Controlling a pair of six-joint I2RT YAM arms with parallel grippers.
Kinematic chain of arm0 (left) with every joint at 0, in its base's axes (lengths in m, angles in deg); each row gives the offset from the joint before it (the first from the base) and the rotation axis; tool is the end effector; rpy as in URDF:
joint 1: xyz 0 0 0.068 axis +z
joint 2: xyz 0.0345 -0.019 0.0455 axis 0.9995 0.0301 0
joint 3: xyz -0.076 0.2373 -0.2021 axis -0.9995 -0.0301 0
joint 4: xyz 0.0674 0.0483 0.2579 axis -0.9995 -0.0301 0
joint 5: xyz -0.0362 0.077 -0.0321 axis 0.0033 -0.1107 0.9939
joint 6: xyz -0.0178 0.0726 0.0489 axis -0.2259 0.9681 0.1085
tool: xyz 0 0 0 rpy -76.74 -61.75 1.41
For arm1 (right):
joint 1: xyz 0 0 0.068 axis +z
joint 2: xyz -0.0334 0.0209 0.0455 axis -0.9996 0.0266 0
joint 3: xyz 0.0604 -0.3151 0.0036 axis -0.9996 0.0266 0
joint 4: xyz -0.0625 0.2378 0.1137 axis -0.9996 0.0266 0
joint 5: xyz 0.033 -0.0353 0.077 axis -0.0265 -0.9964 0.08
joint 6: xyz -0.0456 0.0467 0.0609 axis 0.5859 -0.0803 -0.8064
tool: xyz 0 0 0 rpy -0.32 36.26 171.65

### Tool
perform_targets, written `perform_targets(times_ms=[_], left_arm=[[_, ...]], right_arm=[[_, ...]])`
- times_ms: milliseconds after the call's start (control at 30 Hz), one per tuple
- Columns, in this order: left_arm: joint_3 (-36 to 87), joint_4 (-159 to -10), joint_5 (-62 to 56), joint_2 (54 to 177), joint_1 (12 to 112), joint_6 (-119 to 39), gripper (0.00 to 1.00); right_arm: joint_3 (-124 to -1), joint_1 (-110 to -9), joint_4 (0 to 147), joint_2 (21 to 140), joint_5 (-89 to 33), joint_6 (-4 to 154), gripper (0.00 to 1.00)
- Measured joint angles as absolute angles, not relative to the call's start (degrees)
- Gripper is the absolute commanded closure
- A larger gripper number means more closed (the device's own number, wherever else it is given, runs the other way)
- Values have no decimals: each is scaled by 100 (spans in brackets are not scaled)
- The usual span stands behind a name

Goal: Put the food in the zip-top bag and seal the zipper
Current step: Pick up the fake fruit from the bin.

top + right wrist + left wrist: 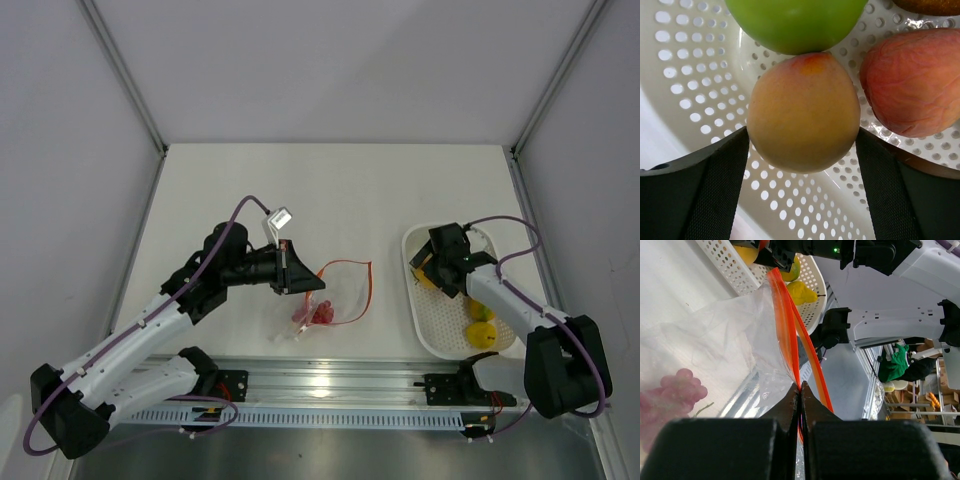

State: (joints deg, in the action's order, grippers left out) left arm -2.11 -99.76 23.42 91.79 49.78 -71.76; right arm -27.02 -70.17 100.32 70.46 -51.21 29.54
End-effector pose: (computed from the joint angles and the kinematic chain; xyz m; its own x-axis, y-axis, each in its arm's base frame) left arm 0.1416 -0.1705 0.3401 -0.8297 -0.0546 -0.5555 0.4995 0.3717 -0.7826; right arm 0.2413 0.0580 0.2019 -0.6312 0.5949 -0.4977 0.5335 0.7988 0.2782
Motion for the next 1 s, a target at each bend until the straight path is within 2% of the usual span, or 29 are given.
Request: perform_targets(times_ms=[100, 200, 300, 467, 600, 767, 800, 900, 1000], left_arm=[[-211, -9995, 2342, 9179, 4978, -7169, 99], [-211, -10021, 2344, 9177, 4978, -7167, 100], [-211, -10054, 2342, 9168, 4978, -7145, 99], [-222, -10102, 2340, 9133, 4978, -7128, 99], [-222, -10105, 2340, 9129, 4978, -7125, 99], [-222, -10109, 2338, 9126, 4978, -7119, 100], [-222, -10109, 2338, 9126, 4978, -7106, 99], [-222, -10109, 2338, 9126, 4978, -7084, 99], [-222, -10111, 2336, 9126, 4978, -7084, 99]], right_arm=[[-2665, -7023, 9992, 7099, -5143, 2952, 14], [-2621, -7023, 9944, 7160, -5153, 2954, 9], [-2612, -7023, 9918, 7256, -5169, 2961, 10], [-2610, -7023, 9853, 7328, -5164, 3007, 25], [-2555, -7023, 9778, 7284, -5162, 3042, 42], [-2475, -7026, 9853, 6804, -5151, 3151, 54], [-2475, -7026, 9874, 6664, -5151, 3177, 59], [-2475, -7028, 9966, 6181, -5046, 3289, 63], [-2475, -6999, 10049, 5645, -4847, 3444, 62]])
